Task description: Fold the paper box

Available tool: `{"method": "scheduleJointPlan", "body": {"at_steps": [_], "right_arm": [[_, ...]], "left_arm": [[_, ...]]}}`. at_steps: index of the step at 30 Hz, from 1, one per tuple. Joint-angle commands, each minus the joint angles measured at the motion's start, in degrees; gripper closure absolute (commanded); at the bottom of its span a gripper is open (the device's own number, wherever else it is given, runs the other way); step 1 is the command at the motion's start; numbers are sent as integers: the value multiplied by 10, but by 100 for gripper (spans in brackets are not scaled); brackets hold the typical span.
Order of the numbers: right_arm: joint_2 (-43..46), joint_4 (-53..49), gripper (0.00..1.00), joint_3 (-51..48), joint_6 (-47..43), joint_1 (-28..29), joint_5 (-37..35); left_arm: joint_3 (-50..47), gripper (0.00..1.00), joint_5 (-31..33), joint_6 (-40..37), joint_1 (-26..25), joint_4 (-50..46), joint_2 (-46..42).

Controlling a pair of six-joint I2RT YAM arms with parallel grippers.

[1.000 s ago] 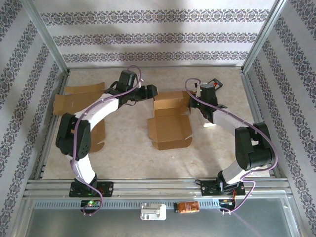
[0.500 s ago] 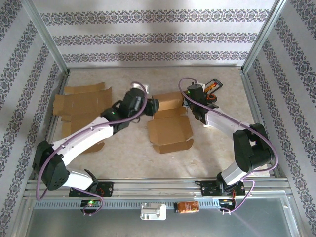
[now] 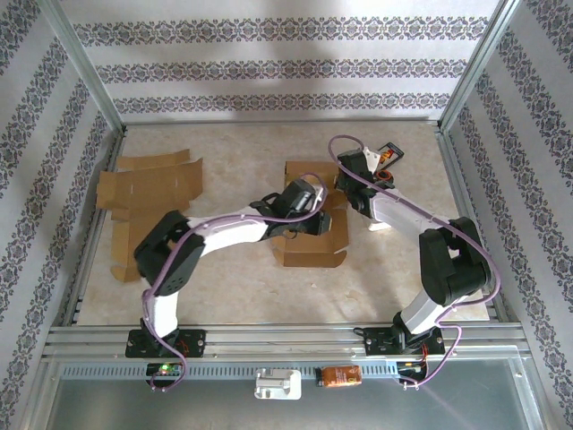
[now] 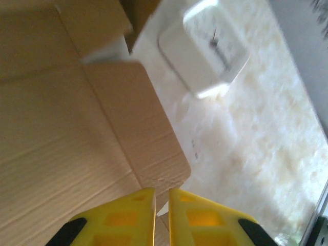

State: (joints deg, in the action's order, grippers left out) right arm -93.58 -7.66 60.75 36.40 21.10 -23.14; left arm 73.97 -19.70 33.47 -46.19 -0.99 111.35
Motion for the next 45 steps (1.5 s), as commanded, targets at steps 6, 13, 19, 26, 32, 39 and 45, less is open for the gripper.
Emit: {"method": "scheduleJointPlan", "body": {"at_steps": [6,13,19,26,32,39,45], "right_arm": [[8,-37,94,10,34,-16,6],[24,-92,93,16,44,-26,70],[27,-149,90,49,35,-33,141],[28,-179,89,78,41,-32,196],[31,-201,88,113,2,-44,176],[-20,-260,89,187,-24,-67,227],[-43,-264,89,185,23,-74,307]], "left_arm": [[50,91,-75,-8,-5,6,85],[35,99,3,-11,17,-24,121],[11,100,2,-12,45,-1,142],[18,100,-9,-10,46,10,157],[16,100,-14,-7,46,13,160],[18,100,-15,-9,46,11,159],[20,100,-14,-10,46,8,160]]}}
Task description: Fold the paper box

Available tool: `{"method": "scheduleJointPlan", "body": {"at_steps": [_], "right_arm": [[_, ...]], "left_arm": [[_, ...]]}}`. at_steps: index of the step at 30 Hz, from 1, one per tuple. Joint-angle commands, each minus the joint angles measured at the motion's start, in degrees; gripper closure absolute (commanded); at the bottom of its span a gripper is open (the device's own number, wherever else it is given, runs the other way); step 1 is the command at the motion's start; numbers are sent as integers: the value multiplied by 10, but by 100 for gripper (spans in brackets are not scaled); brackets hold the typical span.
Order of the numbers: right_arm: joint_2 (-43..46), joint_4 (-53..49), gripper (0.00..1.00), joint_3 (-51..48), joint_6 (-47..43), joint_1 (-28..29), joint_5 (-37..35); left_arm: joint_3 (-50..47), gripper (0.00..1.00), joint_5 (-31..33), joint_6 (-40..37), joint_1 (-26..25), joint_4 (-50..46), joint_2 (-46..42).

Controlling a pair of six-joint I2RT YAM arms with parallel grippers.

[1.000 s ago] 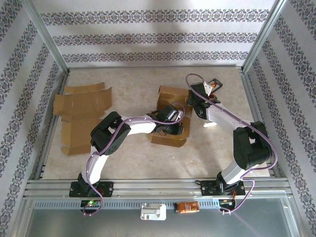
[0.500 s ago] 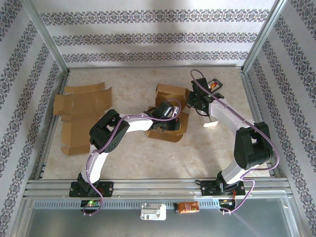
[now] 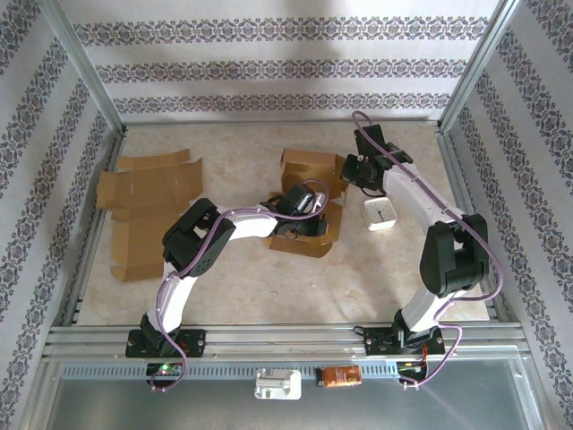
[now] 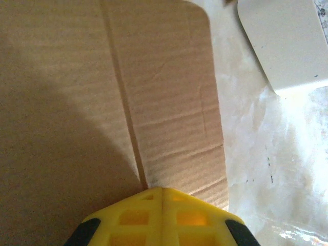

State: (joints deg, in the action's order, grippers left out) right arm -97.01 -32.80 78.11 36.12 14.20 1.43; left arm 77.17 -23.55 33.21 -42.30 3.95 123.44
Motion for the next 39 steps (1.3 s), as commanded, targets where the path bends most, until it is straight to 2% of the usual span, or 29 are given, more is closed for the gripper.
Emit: {"method": "scheduleJointPlan", "body": {"at_steps": [1,5,11,15,19,21,28,34,39], "right_arm": [[-14,-11,89,10,36,-6,79],[-25,-10,88,15,56,-9,137],[-32,-28,87,9,54,-6,147],[-24,-8,86,-30,40,27,101],[-32,-6,85,-38,12,47,24],[-35,-4,85,-40,8,47,8],[-33,7,85,-46,-3,49,-9],[-37,12,86,-46,-3,50,-7],[-38,11,86,-41,-2,54,-5]], "left_arm": [[-11,100,24,-9,7,-43,40],[-8,100,26,-10,7,-45,39],[-6,100,26,-10,7,-46,37],[-10,99,25,-7,8,-37,26],[-18,90,22,-1,8,-23,1],[-23,85,25,-2,8,-25,-19],[-82,65,59,16,16,-16,-133],[-163,60,79,73,50,5,-254],[-170,60,171,95,75,-69,-366]]}}
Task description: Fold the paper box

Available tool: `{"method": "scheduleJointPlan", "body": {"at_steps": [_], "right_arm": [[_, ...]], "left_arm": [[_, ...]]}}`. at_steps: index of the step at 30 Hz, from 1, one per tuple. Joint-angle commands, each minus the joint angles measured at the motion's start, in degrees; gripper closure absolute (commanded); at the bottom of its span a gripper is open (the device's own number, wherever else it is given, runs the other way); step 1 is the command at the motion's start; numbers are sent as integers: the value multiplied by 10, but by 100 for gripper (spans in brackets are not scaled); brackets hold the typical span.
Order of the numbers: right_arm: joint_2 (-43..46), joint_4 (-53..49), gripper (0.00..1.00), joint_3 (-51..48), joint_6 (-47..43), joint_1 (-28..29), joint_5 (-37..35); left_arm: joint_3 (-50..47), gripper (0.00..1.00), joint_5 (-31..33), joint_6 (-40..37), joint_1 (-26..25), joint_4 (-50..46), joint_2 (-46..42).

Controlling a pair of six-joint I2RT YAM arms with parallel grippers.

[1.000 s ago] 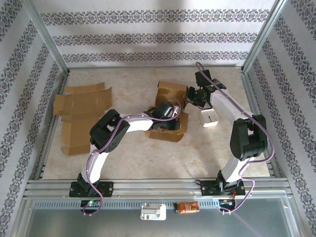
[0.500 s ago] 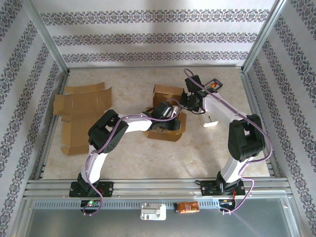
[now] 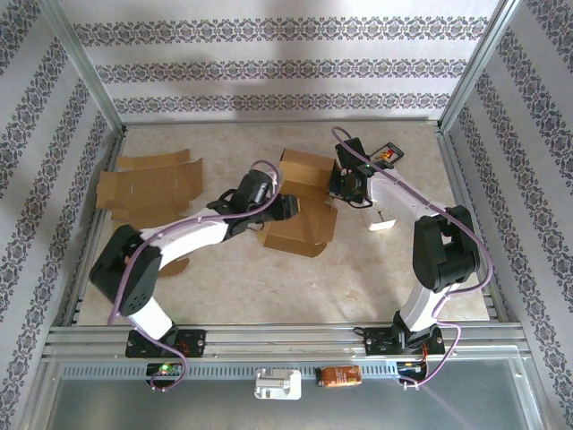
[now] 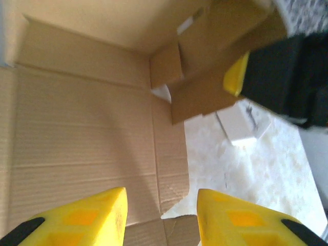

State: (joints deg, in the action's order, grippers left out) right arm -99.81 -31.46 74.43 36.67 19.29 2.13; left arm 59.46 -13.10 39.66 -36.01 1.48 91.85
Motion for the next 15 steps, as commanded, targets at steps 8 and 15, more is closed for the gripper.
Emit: {"method": "scheduleJointPlan", "body": {"at_steps": [8,15], "right_arm": [[-9,-3,86,8,-2,10,-6],[-3,-6,86,11,-2,11,-7]], "left_arm": [[193,53,-58,13,146,-212,19],[287,35,-194,-17,167,-191,124]]}}
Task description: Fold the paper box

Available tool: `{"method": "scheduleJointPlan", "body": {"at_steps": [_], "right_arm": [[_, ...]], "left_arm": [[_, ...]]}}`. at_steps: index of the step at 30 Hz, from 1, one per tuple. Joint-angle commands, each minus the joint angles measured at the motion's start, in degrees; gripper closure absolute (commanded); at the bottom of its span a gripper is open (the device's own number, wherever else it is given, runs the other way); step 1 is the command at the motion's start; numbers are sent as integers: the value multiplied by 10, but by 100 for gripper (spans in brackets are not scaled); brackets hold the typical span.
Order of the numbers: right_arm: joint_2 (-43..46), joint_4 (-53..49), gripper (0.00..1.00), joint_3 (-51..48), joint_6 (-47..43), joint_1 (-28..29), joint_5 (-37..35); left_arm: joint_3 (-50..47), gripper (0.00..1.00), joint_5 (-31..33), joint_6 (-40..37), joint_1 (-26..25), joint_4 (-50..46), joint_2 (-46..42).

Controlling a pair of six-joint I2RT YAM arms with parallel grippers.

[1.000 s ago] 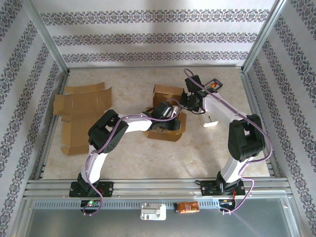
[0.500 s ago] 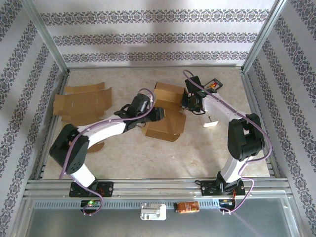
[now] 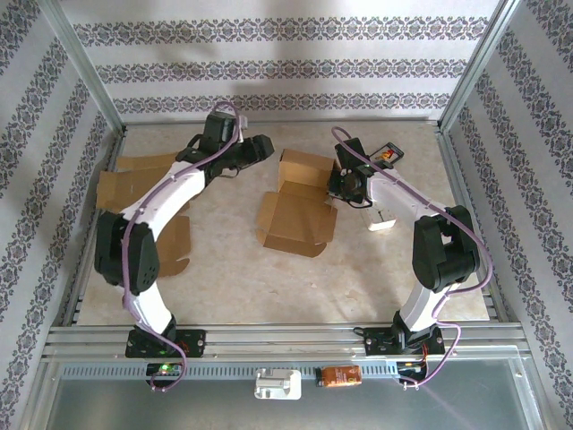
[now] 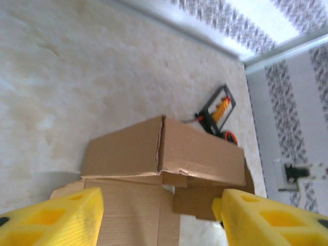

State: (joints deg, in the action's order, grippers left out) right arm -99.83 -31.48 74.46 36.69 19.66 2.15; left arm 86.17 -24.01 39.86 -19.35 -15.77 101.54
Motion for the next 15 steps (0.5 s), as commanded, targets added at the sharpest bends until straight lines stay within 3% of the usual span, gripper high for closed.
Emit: {"method": "scheduleJointPlan", "body": {"at_steps": [1,4,9,15], "right_arm": [[-3,-6,86,11,-2,7,-7],[-4,-7,86,13,-3,8,-5],[-2,-6,86,12,-4,8,-5],[-5,-8,86,20,-2,12,7]], "left_arm": [[25,33,-104,-12,0,1,42],[42,32,-134,10,1,51,85],[50,31,-115,8,0,99,126],[44,46,-142,17,1,144,152]]}}
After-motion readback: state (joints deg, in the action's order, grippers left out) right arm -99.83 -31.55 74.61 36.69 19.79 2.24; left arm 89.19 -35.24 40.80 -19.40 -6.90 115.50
